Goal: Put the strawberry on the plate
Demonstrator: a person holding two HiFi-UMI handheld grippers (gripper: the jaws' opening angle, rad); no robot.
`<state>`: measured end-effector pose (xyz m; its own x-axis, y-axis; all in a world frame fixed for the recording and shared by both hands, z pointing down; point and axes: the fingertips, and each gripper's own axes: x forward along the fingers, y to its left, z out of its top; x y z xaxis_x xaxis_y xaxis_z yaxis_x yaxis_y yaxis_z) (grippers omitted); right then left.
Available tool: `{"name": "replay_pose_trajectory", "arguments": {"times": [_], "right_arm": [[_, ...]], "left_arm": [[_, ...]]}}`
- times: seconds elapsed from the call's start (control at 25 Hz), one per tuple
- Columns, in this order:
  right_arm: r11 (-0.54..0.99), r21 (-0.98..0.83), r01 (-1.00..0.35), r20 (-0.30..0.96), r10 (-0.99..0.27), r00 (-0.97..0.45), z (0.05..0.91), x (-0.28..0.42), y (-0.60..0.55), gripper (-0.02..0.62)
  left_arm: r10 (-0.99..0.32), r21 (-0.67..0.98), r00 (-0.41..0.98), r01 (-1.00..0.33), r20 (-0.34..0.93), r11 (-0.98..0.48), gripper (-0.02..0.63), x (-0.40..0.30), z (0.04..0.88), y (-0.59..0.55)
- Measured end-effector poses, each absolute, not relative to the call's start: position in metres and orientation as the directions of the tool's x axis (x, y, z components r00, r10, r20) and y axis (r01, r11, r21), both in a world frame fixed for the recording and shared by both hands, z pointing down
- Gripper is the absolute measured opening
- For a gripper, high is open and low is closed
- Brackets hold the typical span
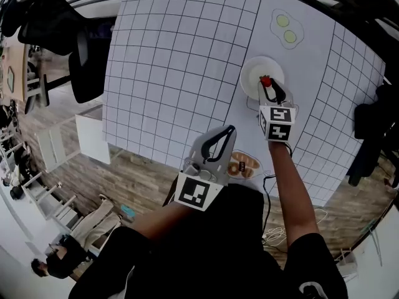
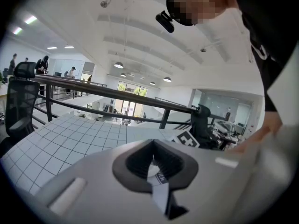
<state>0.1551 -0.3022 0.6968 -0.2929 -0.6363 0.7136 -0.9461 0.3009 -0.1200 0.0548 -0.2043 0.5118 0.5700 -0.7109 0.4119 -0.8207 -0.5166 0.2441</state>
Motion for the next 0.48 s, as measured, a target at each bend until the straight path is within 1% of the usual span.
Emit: {"name": "replay_pose_trajectory", "arguments": {"times": [0.48], "right_arm": [[0.310,-0.111,-0.944,0.745,-0.603,-0.285,0.724,0.152,-0.305,0.133]], "left_arm": [[-0.732,0.224,0.519,-0.854,0.441,-0.470,0.009,0.033,0.519,-0.208]]}}
